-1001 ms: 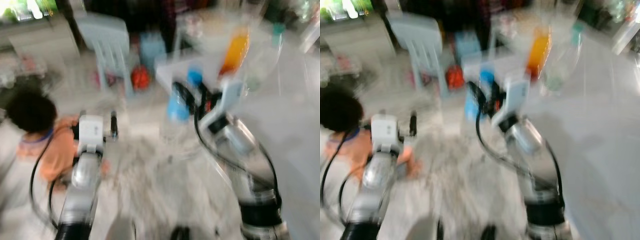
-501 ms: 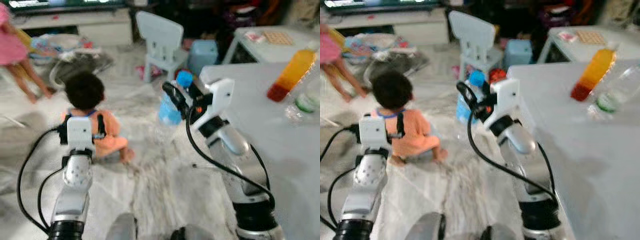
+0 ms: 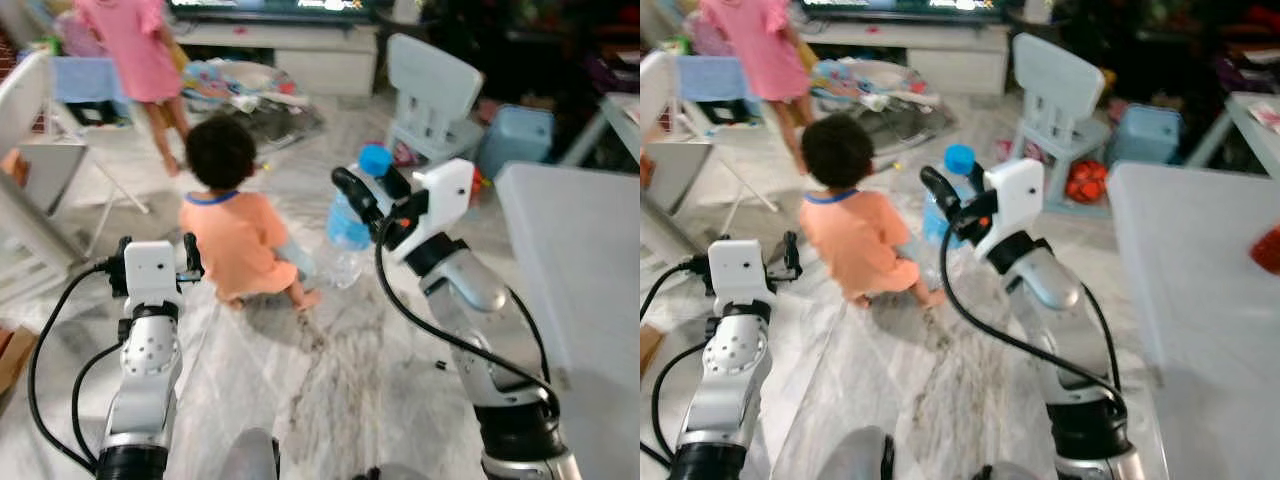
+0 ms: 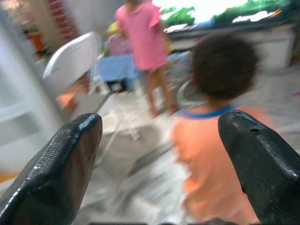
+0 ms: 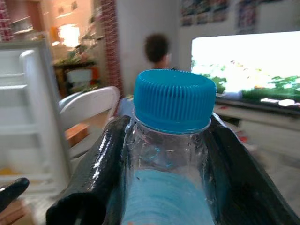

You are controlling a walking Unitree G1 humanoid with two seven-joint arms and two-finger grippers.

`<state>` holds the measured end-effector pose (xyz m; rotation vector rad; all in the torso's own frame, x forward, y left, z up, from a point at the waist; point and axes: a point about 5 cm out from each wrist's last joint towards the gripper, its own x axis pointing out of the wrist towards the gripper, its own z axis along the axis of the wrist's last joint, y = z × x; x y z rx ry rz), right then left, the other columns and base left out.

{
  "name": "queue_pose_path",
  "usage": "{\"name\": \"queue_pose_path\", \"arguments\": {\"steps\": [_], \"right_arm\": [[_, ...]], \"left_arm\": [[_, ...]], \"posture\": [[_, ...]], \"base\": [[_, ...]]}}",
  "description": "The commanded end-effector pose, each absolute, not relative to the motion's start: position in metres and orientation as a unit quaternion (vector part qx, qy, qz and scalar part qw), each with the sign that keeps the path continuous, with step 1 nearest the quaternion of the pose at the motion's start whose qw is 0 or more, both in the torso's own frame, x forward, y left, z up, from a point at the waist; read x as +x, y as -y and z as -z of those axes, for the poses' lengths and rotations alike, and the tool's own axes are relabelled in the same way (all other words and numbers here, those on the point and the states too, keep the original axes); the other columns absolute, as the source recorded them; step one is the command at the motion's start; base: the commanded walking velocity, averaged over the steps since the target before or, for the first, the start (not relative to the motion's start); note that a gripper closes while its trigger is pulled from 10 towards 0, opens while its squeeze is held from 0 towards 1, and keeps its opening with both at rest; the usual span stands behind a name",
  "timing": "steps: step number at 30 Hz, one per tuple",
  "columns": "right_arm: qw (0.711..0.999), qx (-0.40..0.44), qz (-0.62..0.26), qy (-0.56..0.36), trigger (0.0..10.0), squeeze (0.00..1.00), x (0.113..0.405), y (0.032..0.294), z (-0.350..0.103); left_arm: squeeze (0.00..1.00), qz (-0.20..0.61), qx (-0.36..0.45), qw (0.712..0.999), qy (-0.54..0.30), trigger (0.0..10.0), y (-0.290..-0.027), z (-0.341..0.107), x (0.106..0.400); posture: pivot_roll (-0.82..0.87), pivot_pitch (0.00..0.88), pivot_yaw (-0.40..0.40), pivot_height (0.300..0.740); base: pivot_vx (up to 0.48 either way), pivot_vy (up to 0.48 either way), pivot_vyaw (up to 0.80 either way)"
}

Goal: Restocking fridge

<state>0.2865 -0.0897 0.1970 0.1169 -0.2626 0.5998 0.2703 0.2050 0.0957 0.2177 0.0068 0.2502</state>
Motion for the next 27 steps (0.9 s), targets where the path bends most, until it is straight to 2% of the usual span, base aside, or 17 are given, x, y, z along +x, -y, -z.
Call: {"name": "queue_pose_path", "arguments": {"steps": [1, 6, 20, 27], "right_arm": [[0.941, 0.054, -0.302, 0.145, 10.0, 0.0, 0.2852, 0.0889, -0.2024], [0.939, 0.053, -0.307, 0.145, 10.0, 0.0, 0.2849, 0.0874, -0.2019], [0.938, 0.053, -0.31, 0.149, 10.0, 0.0, 0.2862, 0.0855, -0.2022], [0.938, 0.052, -0.309, 0.151, 10.0, 0.0, 0.2866, 0.086, -0.2025]], "left_arm": [[0.0, -0.13, 0.106, 0.986, -0.002, 10.0, -0.2045, -0.0962, 0.2704], [0.0, -0.142, 0.106, 0.984, 0.001, 10.0, -0.2069, -0.0969, 0.27], [0.0, -0.147, 0.109, 0.983, 0.016, 10.0, -0.2104, -0.1005, 0.2716], [0.0, -0.122, 0.113, 0.986, 0.025, 10.0, -0.207, -0.1034, 0.2744]], "posture": [[0.07, 0.044, -0.015, 0.74], [0.08, 0.042, -0.015, 0.74], [0.08, 0.041, -0.017, 0.74], [0.08, 0.041, -0.017, 0.74]], "base": [[0.0, 0.0, 0.8], [0.0, 0.0, 0.8], [0.0, 0.471, 0.8], [0.307, 0.327, 0.8]]}}
